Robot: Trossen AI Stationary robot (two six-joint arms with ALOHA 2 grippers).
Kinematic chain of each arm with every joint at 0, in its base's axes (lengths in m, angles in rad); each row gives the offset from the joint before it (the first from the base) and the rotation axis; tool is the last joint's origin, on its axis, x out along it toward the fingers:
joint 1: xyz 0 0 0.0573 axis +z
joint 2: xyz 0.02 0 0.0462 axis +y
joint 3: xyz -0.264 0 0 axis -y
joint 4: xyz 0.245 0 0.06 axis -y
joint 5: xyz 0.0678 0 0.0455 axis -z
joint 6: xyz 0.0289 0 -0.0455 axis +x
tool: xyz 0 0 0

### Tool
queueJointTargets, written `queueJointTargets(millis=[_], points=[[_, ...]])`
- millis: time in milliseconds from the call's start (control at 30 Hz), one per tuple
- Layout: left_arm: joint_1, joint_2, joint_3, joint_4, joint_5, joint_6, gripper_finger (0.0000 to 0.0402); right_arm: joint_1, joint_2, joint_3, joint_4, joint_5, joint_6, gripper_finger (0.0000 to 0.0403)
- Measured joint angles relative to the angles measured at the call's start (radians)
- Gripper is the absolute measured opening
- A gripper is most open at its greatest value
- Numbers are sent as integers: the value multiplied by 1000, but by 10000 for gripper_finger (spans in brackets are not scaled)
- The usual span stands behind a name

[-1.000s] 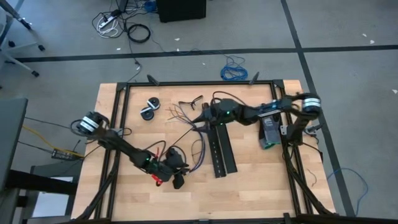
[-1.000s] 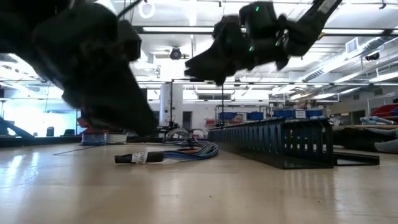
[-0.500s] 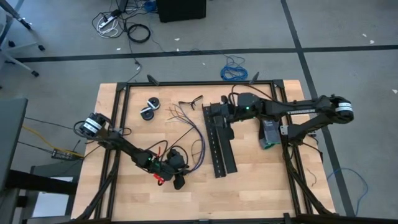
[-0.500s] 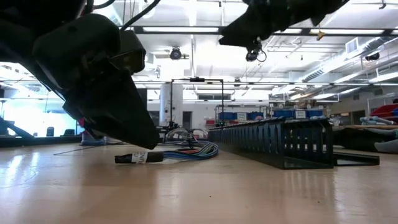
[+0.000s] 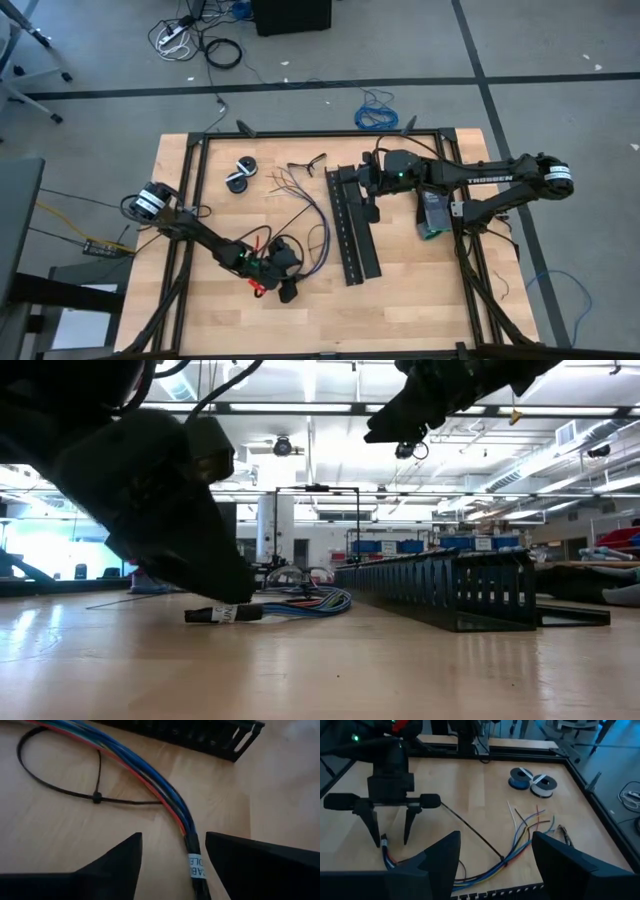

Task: Ziptie cables
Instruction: Wrap the black zip tie on the cable

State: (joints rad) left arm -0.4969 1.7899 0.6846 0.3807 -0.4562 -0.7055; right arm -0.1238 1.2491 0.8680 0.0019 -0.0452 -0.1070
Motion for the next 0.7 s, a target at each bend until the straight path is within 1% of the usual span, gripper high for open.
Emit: queueJointTargets(millis=[100,200,300,367,500,600,700], points=[[0,33,2,33,18,0,216,0,0,0,0,0,0,239],[0,67,20,43,6,3,216,0,0,0,2,0,0,239],[0,84,46,22,14,19,212,0,0,0,1,0,3,239],[1,84,62,-9,25,29,201,0,0,0,1,0,8,239],[-5,84,95,-91,24,48,156,0,0,0,2,0,8,236],[-5,84,111,-181,25,44,112,0,0,0,2,0,8,235],[-7,83,111,-205,18,45,62,0,0,0,3,0,8,235]])
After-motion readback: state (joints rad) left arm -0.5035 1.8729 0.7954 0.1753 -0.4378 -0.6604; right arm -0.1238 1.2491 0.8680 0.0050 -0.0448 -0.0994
